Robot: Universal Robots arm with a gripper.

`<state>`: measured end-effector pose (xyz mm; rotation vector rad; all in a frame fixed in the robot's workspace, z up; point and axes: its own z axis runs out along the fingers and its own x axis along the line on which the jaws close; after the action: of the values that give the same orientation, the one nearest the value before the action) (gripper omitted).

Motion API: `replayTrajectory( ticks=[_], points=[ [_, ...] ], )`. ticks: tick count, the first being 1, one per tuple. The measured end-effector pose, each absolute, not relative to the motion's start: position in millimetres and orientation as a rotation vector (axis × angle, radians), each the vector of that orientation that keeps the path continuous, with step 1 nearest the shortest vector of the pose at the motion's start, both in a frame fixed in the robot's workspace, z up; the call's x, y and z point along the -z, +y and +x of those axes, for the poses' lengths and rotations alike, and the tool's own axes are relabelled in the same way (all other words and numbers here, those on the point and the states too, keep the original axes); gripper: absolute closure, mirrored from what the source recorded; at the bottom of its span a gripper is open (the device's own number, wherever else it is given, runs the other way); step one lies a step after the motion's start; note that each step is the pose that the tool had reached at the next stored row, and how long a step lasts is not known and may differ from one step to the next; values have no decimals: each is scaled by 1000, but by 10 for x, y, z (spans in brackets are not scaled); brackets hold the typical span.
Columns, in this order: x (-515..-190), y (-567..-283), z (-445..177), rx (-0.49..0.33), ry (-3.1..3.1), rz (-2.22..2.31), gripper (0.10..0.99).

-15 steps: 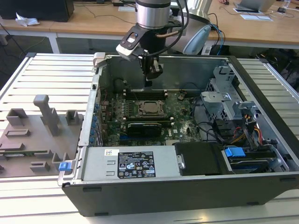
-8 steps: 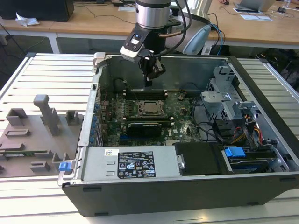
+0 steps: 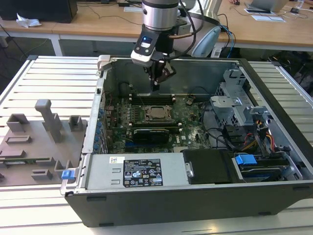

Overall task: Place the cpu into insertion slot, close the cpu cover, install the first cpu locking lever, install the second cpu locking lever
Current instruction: 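Install the first cpu locking lever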

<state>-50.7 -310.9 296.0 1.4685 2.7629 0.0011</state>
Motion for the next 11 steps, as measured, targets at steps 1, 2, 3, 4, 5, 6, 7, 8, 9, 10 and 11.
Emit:
replayTrajectory(
  ticks=[1,2,3,4,5,6,7,8,9,10,11],
  points=[
    [-2960,-3109,-507,-1,2772,1452,980],
    [-2961,-3109,-507,-1,2789,1418,980],
    [-2960,-3109,-507,-2,2801,1394,980],
    [-2960,-3109,-507,-2,2809,1378,980],
    [-2961,-3109,-507,-2,2826,1344,980],
    [-2960,-3109,-507,-2,2839,1316,980],
    [-2961,-3109,-507,-2,2854,1281,980],
    [-2961,-3109,-507,-3,2870,1246,980],
    [-2960,-3109,-507,-3,2886,1210,980],
    [-2961,-3109,-507,-3,2898,1180,980],
    [-2960,-3109,-507,-3,2905,1162,980]
  ],
)
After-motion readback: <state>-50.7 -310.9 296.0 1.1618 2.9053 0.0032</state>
